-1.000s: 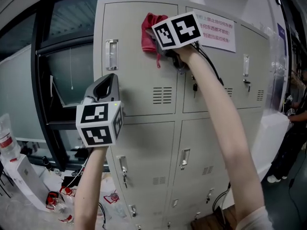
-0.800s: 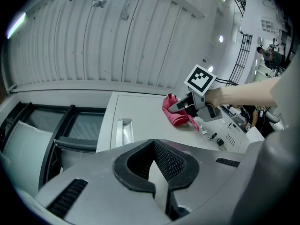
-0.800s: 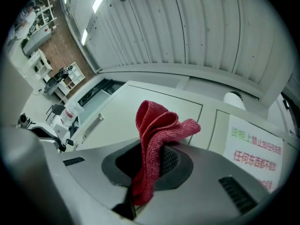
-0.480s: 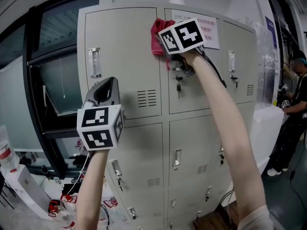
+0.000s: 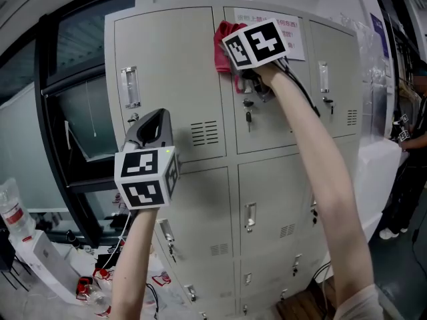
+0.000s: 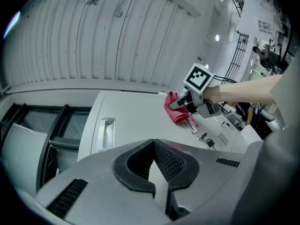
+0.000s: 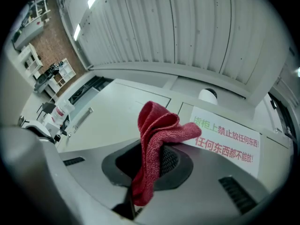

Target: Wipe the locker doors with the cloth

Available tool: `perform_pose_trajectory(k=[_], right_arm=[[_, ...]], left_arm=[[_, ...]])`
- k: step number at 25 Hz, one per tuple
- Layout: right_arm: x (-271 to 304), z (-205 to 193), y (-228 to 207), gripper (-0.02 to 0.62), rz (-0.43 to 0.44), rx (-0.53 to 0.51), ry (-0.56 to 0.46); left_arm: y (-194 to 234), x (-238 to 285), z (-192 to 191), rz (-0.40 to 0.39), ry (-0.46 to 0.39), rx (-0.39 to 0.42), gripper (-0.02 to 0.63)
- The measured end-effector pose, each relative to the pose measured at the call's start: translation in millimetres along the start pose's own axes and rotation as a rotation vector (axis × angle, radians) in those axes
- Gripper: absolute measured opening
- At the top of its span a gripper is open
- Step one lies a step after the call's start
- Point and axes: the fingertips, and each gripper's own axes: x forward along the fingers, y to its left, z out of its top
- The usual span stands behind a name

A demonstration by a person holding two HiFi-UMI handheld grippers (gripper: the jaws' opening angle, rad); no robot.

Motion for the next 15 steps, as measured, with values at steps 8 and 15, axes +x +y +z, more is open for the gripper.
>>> perform_pose_trajectory(k=[8, 15], right_arm=[[-4, 52, 74, 0.026, 0.198, 0.083, -0.159], [14, 85, 152, 0.026, 0.319, 0.094, -0.2]], left_arm=[[14, -14, 1, 0.015, 0.001, 0.0, 0.015], [47, -37, 4, 0.039, 0.0, 0.027, 0.015]])
